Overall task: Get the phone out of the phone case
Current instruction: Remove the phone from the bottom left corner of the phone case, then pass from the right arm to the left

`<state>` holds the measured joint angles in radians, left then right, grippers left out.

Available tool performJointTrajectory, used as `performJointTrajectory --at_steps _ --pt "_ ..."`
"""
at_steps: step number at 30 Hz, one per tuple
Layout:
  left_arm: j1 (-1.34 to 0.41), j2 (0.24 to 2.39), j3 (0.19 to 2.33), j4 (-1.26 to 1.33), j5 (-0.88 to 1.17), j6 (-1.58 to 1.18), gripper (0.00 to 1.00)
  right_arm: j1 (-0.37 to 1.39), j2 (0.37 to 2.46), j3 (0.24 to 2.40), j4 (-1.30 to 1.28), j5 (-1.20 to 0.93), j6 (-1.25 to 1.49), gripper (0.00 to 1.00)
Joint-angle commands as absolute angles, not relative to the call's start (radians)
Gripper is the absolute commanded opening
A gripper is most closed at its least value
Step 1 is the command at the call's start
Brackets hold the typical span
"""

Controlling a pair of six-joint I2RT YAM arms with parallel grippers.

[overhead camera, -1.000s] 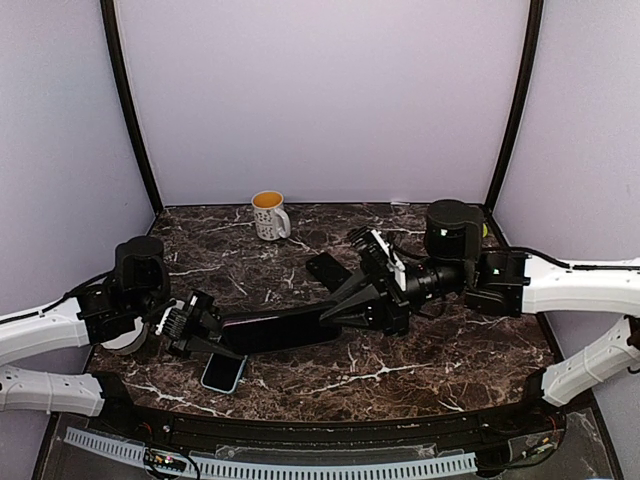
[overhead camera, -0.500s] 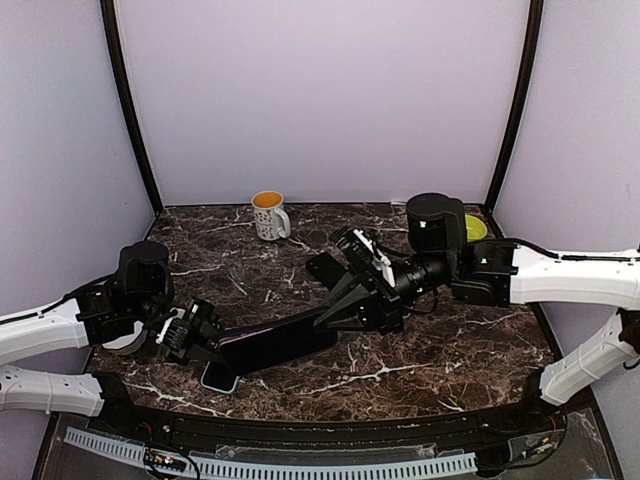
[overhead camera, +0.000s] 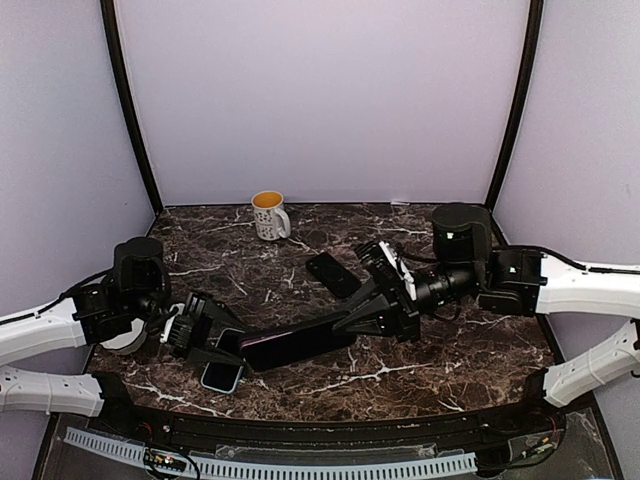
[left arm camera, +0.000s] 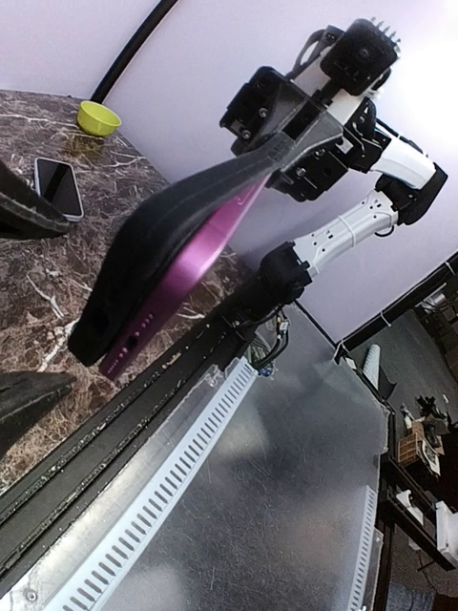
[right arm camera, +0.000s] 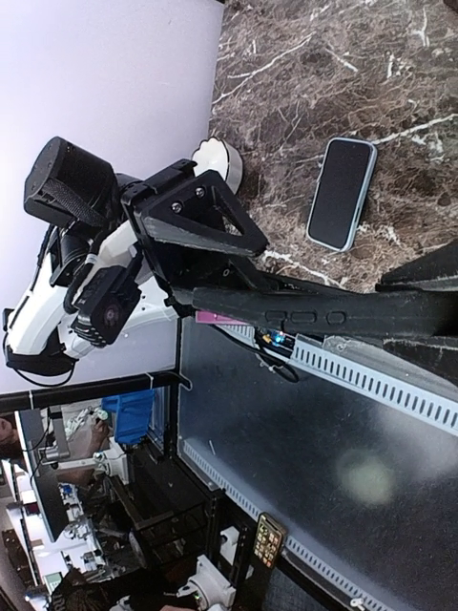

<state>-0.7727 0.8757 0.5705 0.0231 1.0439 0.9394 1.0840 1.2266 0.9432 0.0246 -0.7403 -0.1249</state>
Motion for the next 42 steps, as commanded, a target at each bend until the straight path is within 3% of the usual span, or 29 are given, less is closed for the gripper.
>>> performJointTrajectory --at_steps 1,14,24,42 --pt "-0.772 0.851 0.596 0.030 0.970 0.978 0.50 1.091 1.124 0.918 0.056 -0.657 -0.225 0.00" --pt "-0.773 0.802 0.559 0.131 0.917 0.951 0.43 1.095 0.894 0.689 0.251 -0.294 -0.382 0.00" --pt "-0.772 0.834 0.538 0.273 1.010 0.850 0.42 1.099 0.908 0.676 0.306 -0.390 -0.553 0.00" --pt "-0.774 0.883 0.522 0.350 1.055 0.779 0.42 1.098 1.021 0.704 0.402 -0.457 -0.594 0.00"
